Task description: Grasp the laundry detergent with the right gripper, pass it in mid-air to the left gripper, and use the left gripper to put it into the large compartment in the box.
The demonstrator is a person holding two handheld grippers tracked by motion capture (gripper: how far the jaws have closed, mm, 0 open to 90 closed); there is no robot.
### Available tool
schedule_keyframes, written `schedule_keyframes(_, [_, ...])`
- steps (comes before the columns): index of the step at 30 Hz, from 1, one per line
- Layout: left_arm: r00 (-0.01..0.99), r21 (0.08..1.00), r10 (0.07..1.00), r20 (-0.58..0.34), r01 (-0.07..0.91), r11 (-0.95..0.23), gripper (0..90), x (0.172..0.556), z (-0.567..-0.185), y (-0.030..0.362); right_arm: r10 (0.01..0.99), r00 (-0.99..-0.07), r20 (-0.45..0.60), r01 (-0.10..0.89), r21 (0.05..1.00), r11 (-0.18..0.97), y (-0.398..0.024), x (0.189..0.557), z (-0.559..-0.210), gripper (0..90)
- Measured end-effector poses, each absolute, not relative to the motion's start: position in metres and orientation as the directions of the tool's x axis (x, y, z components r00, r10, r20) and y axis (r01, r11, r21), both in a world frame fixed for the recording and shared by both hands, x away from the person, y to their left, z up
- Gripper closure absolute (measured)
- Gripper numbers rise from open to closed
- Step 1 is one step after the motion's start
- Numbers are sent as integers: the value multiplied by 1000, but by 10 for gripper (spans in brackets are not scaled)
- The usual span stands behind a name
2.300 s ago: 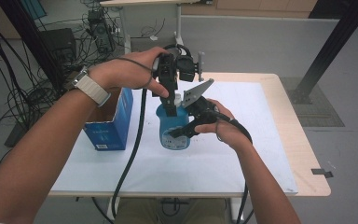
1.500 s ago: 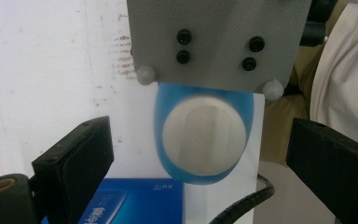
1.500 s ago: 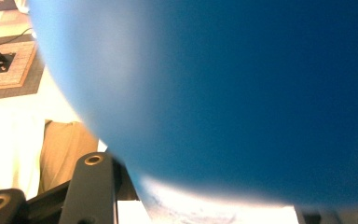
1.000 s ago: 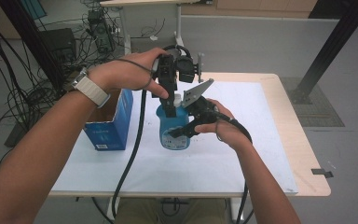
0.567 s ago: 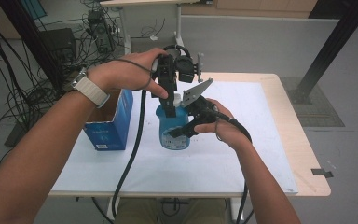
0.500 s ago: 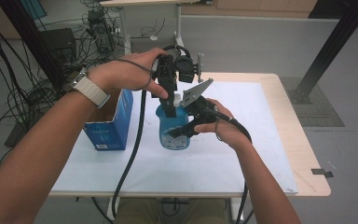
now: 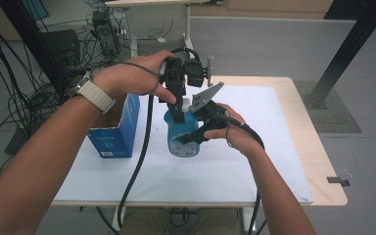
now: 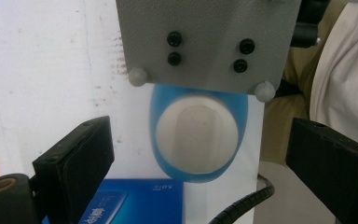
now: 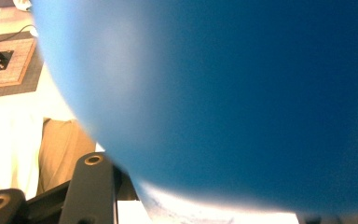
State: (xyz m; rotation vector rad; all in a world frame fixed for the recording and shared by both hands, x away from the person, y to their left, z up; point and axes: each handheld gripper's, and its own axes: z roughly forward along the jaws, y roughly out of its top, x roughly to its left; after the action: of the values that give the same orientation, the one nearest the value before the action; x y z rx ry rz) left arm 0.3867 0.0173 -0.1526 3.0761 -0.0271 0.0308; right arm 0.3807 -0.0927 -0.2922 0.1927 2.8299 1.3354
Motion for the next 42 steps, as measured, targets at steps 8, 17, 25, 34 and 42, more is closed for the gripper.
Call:
schedule_keyframes(8, [1000, 65, -18, 20, -20, -998, 84, 387, -153, 17, 113, -992, 47, 108, 769, 630, -93, 381, -292, 439])
schedule_keyframes(17, [1000, 67, -15, 19, -17, -998, 84, 387, -153, 18, 110, -993, 51, 109, 767, 632, -92, 381, -293, 439])
schedule_keyframes(25, [1000, 69, -14, 18, -15, -998, 86, 386, -154, 19, 111, -993, 50, 109, 766, 633, -92, 381, -292, 439])
schedule_keyframes(34, [1000, 69, -14, 19, -15, -997, 86, 386, -154, 20, 110, -993, 52, 110, 767, 632, -92, 381, -292, 439])
schedule_keyframes(42, [1000, 72, -14, 18, -15, -997, 86, 387, -154, 20, 109, -993, 50, 107, 770, 629, -92, 381, -292, 439])
